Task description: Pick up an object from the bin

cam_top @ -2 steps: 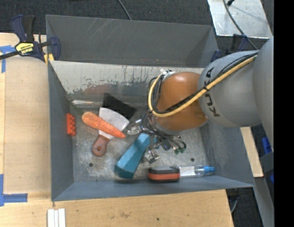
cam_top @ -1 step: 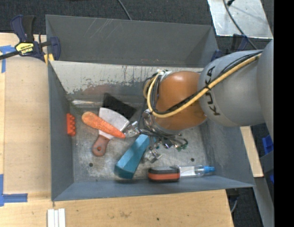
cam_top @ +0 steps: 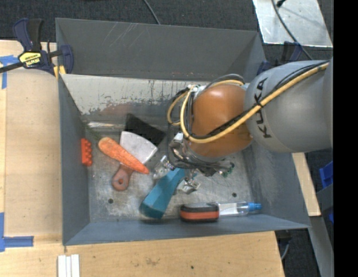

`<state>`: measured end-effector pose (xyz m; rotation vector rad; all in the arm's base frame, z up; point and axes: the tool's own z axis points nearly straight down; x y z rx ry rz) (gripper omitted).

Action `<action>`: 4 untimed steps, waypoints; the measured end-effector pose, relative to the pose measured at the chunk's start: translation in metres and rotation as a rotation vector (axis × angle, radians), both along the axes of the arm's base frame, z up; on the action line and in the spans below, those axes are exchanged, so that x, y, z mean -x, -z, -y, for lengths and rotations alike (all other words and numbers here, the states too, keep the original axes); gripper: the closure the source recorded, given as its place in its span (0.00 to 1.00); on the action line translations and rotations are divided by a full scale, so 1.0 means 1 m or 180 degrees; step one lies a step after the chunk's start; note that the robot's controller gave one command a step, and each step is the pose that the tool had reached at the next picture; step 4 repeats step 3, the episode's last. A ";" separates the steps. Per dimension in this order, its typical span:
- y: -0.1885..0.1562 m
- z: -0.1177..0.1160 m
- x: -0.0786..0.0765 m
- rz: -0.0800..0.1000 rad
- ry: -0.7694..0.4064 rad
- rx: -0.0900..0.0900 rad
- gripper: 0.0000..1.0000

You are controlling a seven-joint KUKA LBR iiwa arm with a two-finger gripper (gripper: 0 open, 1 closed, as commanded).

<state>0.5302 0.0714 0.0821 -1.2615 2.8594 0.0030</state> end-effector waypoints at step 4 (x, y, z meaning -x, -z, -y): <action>-0.213 0.005 -0.020 -0.0028 -0.0230 0.0026 1.00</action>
Offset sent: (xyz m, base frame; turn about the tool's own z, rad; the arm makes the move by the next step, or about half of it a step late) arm 0.0122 0.0113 0.1665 0.0153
